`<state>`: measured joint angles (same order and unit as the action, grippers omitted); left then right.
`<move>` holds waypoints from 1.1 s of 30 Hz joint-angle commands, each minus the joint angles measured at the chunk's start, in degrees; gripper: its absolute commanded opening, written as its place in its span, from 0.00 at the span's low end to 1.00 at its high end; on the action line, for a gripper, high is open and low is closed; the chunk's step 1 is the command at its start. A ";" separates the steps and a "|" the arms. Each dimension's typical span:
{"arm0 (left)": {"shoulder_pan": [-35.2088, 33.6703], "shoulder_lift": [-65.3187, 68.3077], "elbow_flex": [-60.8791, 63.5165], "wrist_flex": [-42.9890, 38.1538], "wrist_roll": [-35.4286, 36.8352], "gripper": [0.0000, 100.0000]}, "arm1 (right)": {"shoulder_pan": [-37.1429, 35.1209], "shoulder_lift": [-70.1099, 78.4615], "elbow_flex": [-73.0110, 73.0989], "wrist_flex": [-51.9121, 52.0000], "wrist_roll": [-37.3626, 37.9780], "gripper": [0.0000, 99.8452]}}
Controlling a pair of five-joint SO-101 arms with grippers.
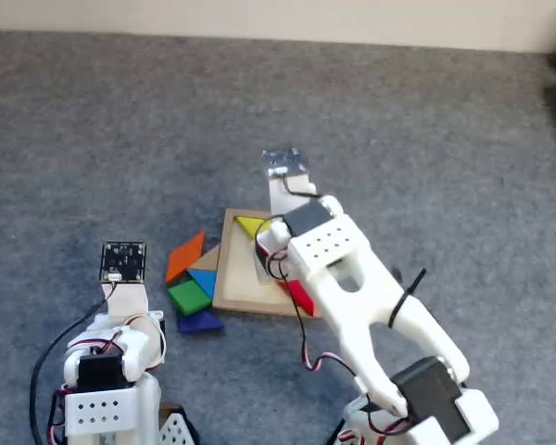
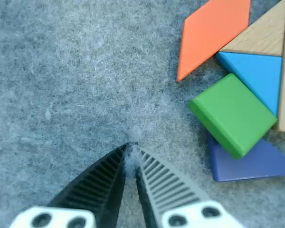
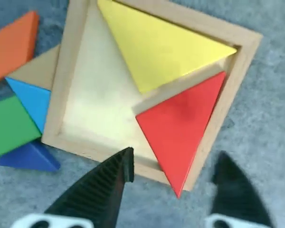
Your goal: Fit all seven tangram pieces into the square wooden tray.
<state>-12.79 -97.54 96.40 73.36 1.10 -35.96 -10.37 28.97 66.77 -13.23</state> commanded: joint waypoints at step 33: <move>-0.40 -0.84 -0.04 0.26 -0.18 0.01 | 11.21 15.96 -7.52 -9.80 1.58 0.06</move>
<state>-12.79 -97.54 96.40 73.36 1.10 -27.87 5.71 24.13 57.98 -12.35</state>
